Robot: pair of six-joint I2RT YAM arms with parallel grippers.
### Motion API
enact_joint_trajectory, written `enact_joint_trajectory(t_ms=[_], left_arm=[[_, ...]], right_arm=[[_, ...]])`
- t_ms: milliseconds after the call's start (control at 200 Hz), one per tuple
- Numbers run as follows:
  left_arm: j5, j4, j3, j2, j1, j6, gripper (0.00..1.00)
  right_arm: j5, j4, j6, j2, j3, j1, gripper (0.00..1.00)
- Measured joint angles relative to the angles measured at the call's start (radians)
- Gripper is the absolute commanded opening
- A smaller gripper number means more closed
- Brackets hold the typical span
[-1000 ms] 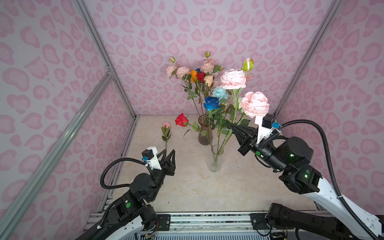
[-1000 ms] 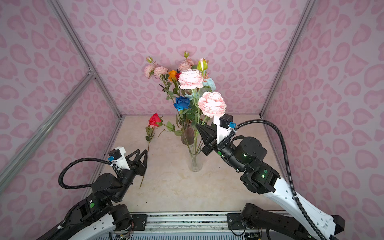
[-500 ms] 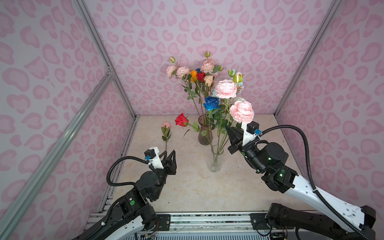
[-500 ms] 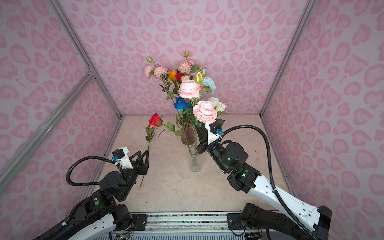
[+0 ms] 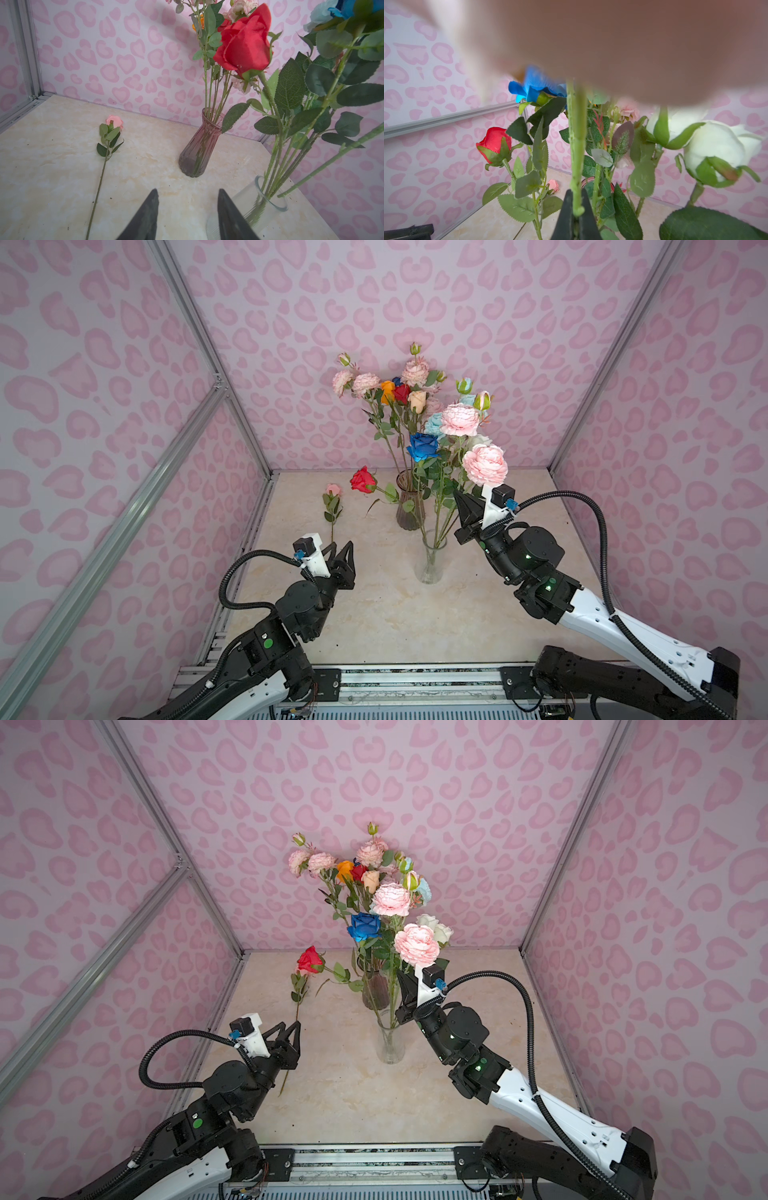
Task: Arrange the flowers into the vase
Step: 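Lower the pink rose stems into the clear cylinder with the right gripper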
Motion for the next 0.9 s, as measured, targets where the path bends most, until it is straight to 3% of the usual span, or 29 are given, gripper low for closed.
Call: enact_joint_trajectory(t_ms=[520, 900], left_arm=[[0.0, 0.0, -0.005, 0.025, 0.001, -0.003, 0.47], [0.008, 0.0, -0.005, 0.055, 0.001, -0.003, 0.47]], right_arm=[[0.023, -0.014, 0.041, -0.005, -0.12, -0.003, 0.0], [0.025, -0.014, 0.076, 0.037, -0.175, -0.01, 0.13]])
